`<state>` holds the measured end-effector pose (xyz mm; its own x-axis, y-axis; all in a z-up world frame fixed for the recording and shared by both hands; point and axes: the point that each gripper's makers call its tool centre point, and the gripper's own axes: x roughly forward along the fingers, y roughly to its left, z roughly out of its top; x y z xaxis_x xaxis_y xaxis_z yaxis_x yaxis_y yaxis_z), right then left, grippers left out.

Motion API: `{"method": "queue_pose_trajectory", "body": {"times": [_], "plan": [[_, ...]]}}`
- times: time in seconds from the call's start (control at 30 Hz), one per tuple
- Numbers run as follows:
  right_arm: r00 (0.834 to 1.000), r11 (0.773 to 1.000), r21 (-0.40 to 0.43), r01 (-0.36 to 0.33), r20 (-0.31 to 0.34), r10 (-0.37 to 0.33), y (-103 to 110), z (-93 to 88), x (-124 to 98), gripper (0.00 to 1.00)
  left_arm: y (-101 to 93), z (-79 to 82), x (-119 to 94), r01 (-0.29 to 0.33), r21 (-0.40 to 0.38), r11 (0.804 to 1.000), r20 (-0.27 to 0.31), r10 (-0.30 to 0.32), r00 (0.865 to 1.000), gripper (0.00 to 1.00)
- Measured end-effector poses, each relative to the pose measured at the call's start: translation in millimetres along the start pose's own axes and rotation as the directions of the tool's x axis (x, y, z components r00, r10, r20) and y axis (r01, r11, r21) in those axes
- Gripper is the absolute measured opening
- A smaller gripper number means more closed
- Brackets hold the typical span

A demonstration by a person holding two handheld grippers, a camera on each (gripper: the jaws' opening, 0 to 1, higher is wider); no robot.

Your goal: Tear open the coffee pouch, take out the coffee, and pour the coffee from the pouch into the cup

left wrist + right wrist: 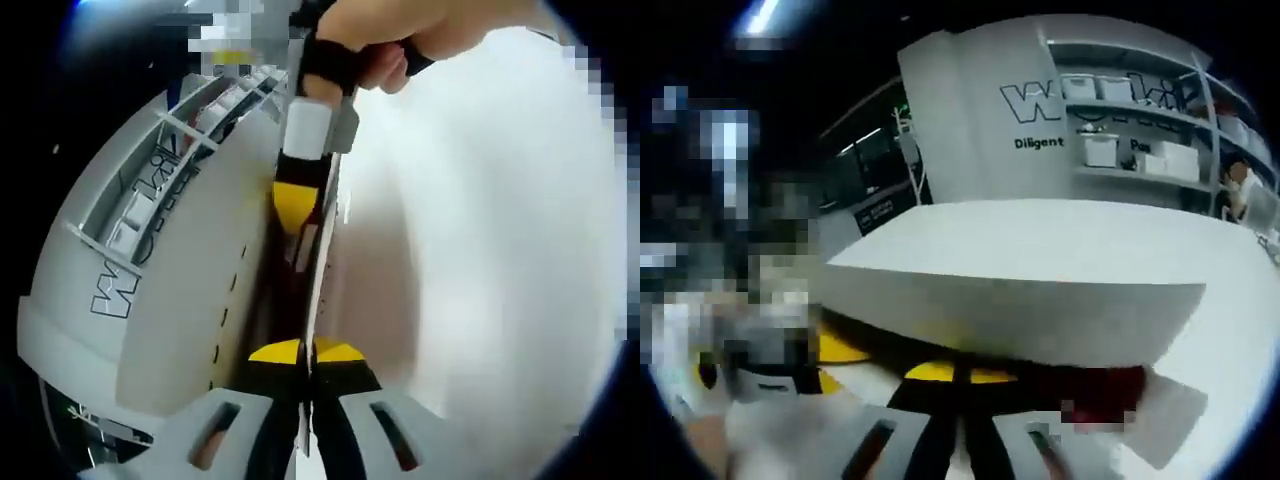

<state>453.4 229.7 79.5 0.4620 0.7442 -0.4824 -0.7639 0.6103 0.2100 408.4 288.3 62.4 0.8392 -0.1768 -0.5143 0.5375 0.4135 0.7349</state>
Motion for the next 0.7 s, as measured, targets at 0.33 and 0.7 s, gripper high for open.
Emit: {"method": "queue_pose_trajectory", "body": {"times": [0.33,0.7], "plan": [[0.999,0.993,-0.109,-0.041,0.012,0.042,1.9,2.6,-57.1,0.01,0.2,-1.3,-0.8,0.002,-0.001,1.000,-0.004,-0.002,1.000,0.04],[0.996,0.944,-0.324,-0.054,0.049,0.073,17.4,30.0,-94.3,0.01,2.3,-1.5,-0.9,0.006,-0.013,1.000,-0.011,-0.007,1.000,0.05]]}}
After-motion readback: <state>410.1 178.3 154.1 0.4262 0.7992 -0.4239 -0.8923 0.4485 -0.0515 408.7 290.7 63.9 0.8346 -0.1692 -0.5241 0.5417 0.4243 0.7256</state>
